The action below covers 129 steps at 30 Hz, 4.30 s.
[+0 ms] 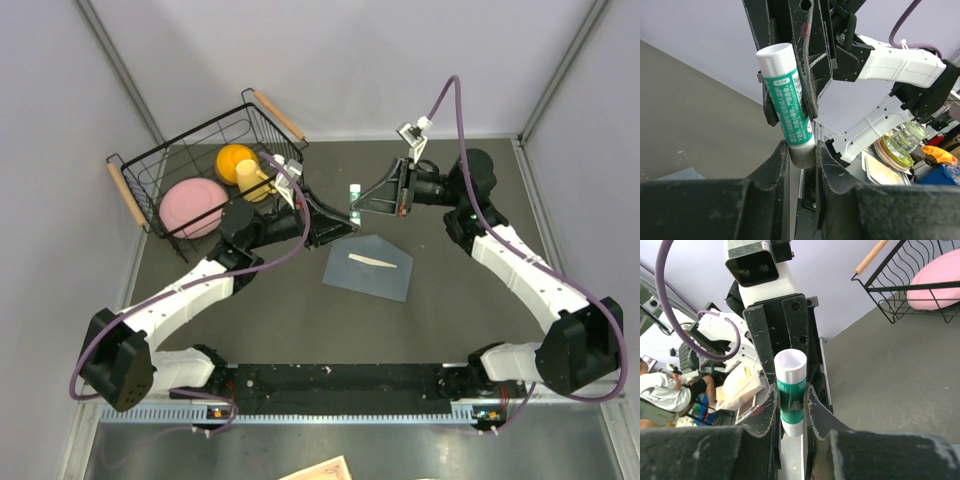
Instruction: Place the letter into the envelope and seal it
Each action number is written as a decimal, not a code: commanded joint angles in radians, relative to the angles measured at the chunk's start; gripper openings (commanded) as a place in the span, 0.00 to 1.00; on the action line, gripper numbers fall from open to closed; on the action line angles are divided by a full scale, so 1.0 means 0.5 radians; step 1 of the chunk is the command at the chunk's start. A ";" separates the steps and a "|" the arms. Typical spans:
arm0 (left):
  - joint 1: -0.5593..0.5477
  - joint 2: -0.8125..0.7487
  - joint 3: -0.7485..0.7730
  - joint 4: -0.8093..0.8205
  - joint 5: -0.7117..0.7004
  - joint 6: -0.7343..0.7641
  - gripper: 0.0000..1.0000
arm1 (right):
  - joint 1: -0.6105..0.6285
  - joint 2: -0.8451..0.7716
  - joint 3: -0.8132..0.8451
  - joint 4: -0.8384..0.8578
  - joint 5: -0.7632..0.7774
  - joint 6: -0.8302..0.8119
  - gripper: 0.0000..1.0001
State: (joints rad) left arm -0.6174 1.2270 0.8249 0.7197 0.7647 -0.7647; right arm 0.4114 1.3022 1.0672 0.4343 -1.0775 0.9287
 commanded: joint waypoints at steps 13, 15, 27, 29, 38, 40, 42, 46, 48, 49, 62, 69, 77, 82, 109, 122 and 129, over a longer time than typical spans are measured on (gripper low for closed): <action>-0.094 -0.150 -0.330 -0.209 -0.081 0.035 0.00 | -0.080 0.080 0.393 -0.163 0.231 -0.108 0.00; -0.094 -0.165 -0.379 -0.261 -0.100 0.041 0.00 | -0.111 0.089 0.430 -0.215 0.262 -0.127 0.00; 0.062 -0.392 -0.274 -1.122 -0.293 0.500 0.00 | -0.301 0.077 0.519 -0.478 0.317 -0.246 0.00; 0.191 -0.341 0.054 -1.663 -0.351 1.021 0.00 | -0.320 0.025 0.498 -0.662 0.302 -0.424 0.00; 0.600 0.043 0.464 -2.862 -0.838 2.391 0.00 | -0.323 -0.052 0.354 -1.123 0.271 -0.842 0.00; 0.624 0.107 0.427 -2.915 -0.928 2.474 0.00 | -0.323 -0.064 0.308 -1.129 0.283 -0.863 0.00; 0.640 0.172 0.363 -2.872 -1.010 2.477 0.00 | -0.323 -0.061 0.283 -1.132 0.287 -0.866 0.00; 0.643 0.298 0.289 -2.753 -1.118 2.493 0.00 | -0.326 -0.043 0.265 -1.142 0.287 -0.885 0.00; 0.646 0.395 0.262 -2.700 -1.167 2.499 0.00 | -0.323 -0.033 0.262 -1.148 0.284 -0.888 0.00; 0.646 0.433 0.258 -2.679 -1.176 2.529 0.00 | -0.323 -0.030 0.262 -1.151 0.280 -0.888 0.00; 0.649 0.786 0.320 -2.584 -1.069 2.404 0.01 | -0.323 -0.018 0.231 -1.194 0.265 -0.937 0.00; 0.649 0.826 0.274 -2.556 -1.051 2.352 0.23 | -0.323 0.006 0.256 -1.200 0.250 -0.943 0.00; 0.646 0.816 0.252 -2.559 -1.048 2.364 0.46 | -0.323 0.016 0.271 -1.221 0.253 -0.949 0.00; 0.649 0.819 0.258 -2.562 -1.029 2.358 0.50 | -0.326 0.028 0.286 -1.231 0.256 -0.952 0.00; 0.649 0.862 0.286 -2.547 -1.075 2.364 0.79 | -0.323 0.010 0.271 -1.252 0.241 -0.958 0.00; 0.652 0.565 0.402 -2.654 -0.568 2.431 0.82 | -0.323 -0.006 0.292 -1.393 0.091 -1.136 0.00; 0.689 -0.238 0.403 -2.765 0.371 3.053 0.83 | -0.307 -0.070 0.296 -1.941 -0.339 -1.670 0.00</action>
State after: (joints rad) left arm -0.2832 1.3148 0.9909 -0.6491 0.5972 0.5472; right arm 0.2569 1.3151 1.1854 -0.3717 -1.0920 0.2749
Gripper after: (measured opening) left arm 0.845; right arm 0.107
